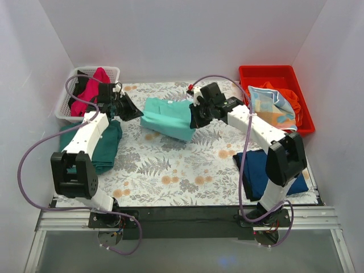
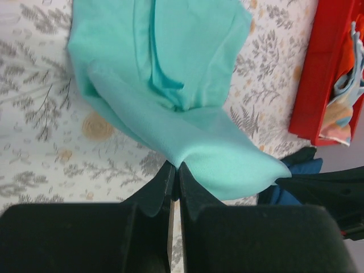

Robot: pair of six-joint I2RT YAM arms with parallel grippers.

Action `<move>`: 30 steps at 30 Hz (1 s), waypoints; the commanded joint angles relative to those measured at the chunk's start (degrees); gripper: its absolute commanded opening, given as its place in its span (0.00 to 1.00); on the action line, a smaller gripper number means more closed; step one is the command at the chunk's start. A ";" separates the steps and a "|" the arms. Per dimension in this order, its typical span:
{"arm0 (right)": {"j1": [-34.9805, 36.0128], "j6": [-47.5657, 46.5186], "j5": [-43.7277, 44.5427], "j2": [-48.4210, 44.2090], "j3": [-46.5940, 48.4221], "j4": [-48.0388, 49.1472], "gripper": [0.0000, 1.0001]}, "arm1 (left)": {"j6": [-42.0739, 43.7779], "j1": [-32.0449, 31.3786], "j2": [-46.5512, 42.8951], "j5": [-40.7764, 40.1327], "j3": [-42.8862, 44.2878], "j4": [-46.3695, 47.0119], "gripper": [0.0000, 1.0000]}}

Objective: Fold and stack the t-shirts
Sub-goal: Fold the long partially folded tshirt into a neat square

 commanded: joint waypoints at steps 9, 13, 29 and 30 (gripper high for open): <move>-10.23 -2.41 -0.78 23.26 28.39 -1.47 0.01 | -2.68 0.32 27.62 0.21 25.13 6.19 0.00; -11.91 -2.23 -1.93 30.37 32.87 -0.51 0.01 | -3.22 0.32 36.49 -1.10 33.29 7.33 0.00; -14.20 4.36 -0.45 35.59 36.41 10.92 0.29 | -3.92 0.15 49.01 -0.13 44.93 19.19 0.79; -14.19 4.53 0.95 34.62 35.79 11.45 0.30 | -3.48 0.15 48.05 -0.31 44.14 20.94 0.79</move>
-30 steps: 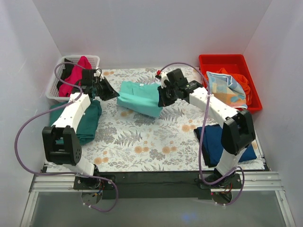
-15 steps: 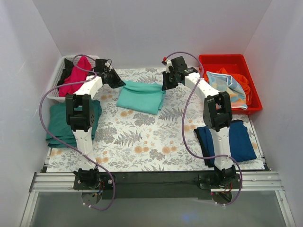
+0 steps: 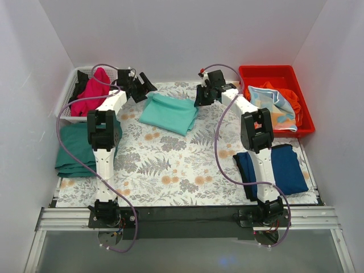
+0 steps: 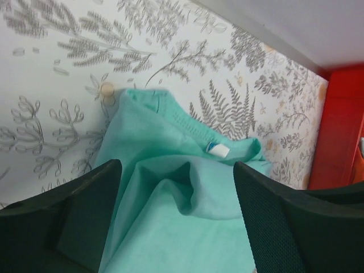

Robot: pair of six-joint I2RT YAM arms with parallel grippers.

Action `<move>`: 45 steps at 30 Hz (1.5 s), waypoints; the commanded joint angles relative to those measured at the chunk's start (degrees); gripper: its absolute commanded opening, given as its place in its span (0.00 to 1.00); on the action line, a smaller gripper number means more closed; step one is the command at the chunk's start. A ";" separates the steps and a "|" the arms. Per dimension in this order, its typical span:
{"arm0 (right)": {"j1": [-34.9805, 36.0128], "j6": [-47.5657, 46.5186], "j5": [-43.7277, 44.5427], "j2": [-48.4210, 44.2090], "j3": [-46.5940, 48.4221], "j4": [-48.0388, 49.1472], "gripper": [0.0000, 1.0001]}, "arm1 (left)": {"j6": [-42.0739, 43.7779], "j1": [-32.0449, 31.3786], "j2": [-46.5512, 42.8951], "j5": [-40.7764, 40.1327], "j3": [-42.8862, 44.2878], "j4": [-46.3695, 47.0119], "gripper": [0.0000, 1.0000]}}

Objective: Fold and stack the t-shirts
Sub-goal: Fold the long partially folded tshirt into a neat square, then smooth out wrinkles on the folded tshirt

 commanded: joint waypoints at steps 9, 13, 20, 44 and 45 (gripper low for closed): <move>2.23 1.56 2.69 -12.74 -8.80 6.76 0.32 | 7.74 -2.31 -12.70 -0.75 -10.62 6.50 0.81; 4.78 1.03 3.39 -12.84 -11.18 6.67 0.32 | 12.05 -3.72 -12.44 -1.72 -12.48 6.42 0.78; 5.31 1.82 1.90 -10.20 -10.74 6.67 0.31 | 11.00 -3.72 -6.82 -4.69 -5.80 5.18 0.64; 5.31 2.97 2.34 -7.48 -10.56 5.27 0.29 | 9.95 -3.72 -0.40 -6.11 1.24 0.35 0.29; 5.31 2.97 2.34 -7.47 -10.65 5.09 0.28 | 9.94 -3.72 -0.22 -6.11 1.93 0.35 0.17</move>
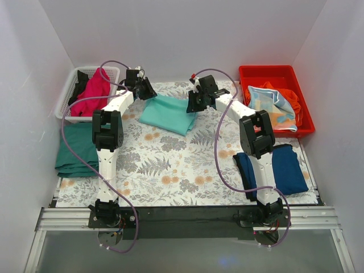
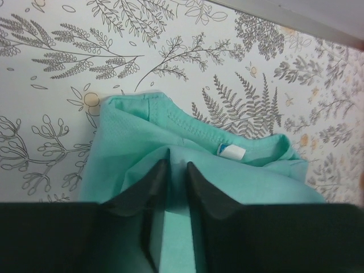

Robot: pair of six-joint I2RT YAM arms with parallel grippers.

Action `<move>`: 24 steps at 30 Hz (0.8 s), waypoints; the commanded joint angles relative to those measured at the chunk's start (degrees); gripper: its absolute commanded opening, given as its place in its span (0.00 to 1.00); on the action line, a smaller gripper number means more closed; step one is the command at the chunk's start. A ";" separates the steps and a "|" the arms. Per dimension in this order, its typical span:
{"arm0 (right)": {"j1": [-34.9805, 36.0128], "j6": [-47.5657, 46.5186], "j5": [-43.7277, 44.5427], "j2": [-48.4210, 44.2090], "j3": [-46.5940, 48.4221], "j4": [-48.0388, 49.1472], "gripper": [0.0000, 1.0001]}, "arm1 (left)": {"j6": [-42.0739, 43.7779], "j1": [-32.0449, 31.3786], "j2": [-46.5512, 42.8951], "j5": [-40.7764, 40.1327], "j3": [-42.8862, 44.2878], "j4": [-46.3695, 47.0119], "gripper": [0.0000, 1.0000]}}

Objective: Fold and stack the t-shirts
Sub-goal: Smooth out wrinkles on the folded tshirt

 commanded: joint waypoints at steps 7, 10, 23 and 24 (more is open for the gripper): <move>-0.02 -0.20 0.77 -0.79 -0.93 -0.03 0.27 | -0.72 -0.07 -3.61 -3.37 0.48 1.49 0.00; 0.06 -0.20 0.85 -0.88 -0.58 -0.03 0.27 | -0.81 -0.07 -6.43 -4.17 -1.45 2.90 0.00; 0.06 0.06 0.59 0.52 0.91 -0.03 0.27 | -1.16 -0.16 -14.17 -6.63 -7.44 6.95 0.00; 0.06 -0.03 0.59 0.53 1.09 -0.03 0.27 | -1.25 -0.16 -14.17 -6.89 -7.00 6.95 0.00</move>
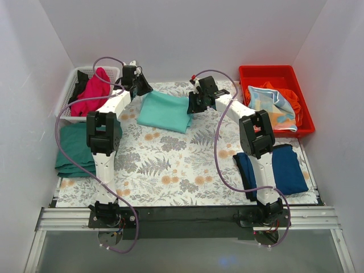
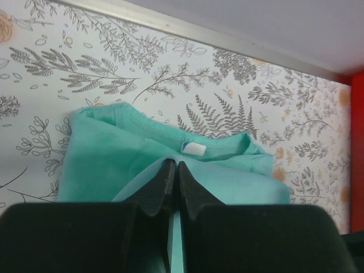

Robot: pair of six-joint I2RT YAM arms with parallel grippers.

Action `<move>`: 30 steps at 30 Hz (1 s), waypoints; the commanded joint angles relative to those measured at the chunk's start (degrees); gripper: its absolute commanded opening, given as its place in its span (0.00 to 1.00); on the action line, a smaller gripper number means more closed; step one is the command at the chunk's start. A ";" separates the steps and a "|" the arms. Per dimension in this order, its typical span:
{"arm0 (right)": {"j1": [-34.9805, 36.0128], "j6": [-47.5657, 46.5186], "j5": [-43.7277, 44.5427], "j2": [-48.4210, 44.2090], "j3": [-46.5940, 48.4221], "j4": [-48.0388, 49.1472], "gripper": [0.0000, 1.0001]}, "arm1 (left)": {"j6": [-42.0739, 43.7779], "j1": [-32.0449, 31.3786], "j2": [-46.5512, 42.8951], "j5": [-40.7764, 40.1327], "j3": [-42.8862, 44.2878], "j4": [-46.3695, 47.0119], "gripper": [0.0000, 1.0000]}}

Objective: Fold and stack the t-shirts
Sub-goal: Smooth out wrinkles on the folded tshirt

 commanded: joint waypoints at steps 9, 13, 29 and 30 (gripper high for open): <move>0.06 -0.25 0.81 1.56 3.85 -0.03 0.27 | 0.02 -0.03 -4.92 -9.57 1.95 0.03 0.00; 0.06 -0.51 1.52 1.82 5.00 0.06 0.27 | -0.60 -0.03 -3.87 -10.37 1.77 -0.06 0.00; -0.46 -0.25 1.87 4.37 7.90 -1.26 0.33 | -1.92 3.84 4.22 -22.75 7.04 -1.73 0.81; -0.46 -0.16 1.87 4.46 7.98 -1.26 0.33 | -1.75 4.10 4.30 -22.93 8.00 -1.73 0.82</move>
